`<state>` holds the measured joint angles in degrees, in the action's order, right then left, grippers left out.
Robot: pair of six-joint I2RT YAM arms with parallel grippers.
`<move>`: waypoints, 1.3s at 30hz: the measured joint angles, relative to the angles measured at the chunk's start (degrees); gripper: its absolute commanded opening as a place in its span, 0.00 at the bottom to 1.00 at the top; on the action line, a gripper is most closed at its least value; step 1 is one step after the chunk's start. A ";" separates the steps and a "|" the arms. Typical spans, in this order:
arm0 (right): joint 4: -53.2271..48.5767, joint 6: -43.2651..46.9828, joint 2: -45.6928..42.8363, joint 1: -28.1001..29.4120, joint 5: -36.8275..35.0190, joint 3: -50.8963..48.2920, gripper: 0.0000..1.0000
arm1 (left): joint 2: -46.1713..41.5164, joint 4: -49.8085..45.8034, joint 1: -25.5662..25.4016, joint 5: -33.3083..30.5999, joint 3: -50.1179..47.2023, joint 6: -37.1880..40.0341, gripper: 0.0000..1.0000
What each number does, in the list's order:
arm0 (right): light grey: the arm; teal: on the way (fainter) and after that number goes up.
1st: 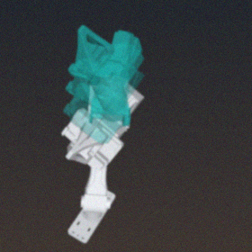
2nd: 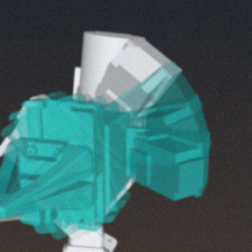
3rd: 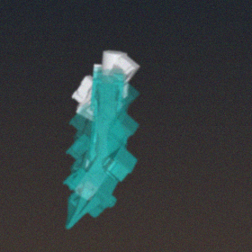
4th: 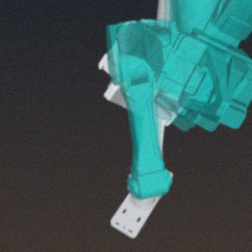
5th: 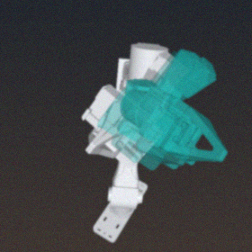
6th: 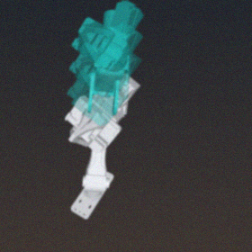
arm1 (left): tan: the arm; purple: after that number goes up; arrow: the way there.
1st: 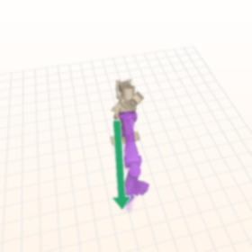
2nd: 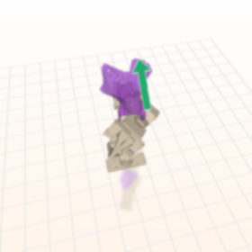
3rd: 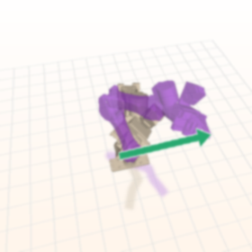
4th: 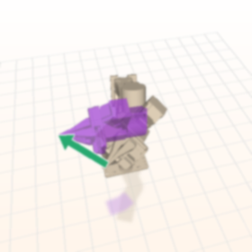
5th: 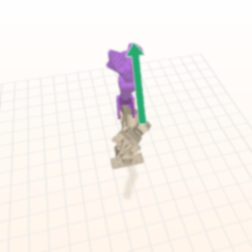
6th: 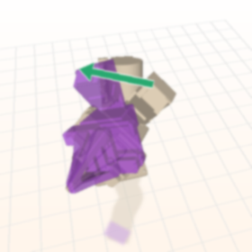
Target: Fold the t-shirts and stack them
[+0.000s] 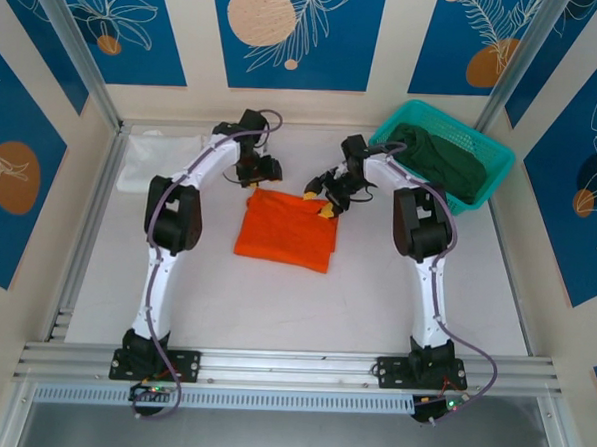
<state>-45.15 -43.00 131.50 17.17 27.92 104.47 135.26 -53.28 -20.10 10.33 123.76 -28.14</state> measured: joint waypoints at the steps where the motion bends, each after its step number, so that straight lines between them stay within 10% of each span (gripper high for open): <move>1: 0.81 -0.07 -1.79 0.04 -0.07 -1.51 0.79 | -1.07 -0.33 0.13 -0.26 -0.24 0.46 0.82; 2: 1.86 0.00 -4.42 0.07 -0.09 -3.61 1.00 | -2.86 -0.33 0.28 -0.31 -1.25 1.31 0.85; 11: 8.94 -0.35 -32.09 0.07 -7.56 -18.25 0.99 | -22.64 5.35 0.57 1.92 -27.17 11.67 0.92; 17: 12.22 -3.34 -52.17 -3.87 -17.68 -30.40 0.99 | -18.88 7.65 0.57 5.22 -35.45 16.48 0.92; 25: 16.61 -6.54 -58.69 -13.38 -13.90 -40.94 0.99 | -14.58 7.08 0.59 7.28 -34.21 20.09 0.86; 39: 13.73 -6.88 -68.35 -11.43 -9.81 -47.58 0.99 | -9.29 1.84 -2.99 -2.03 -26.01 17.53 0.30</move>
<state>-31.42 -49.89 63.16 5.74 18.11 56.88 125.97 -51.44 -23.09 8.29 97.76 -10.61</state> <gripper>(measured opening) 0.993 0.360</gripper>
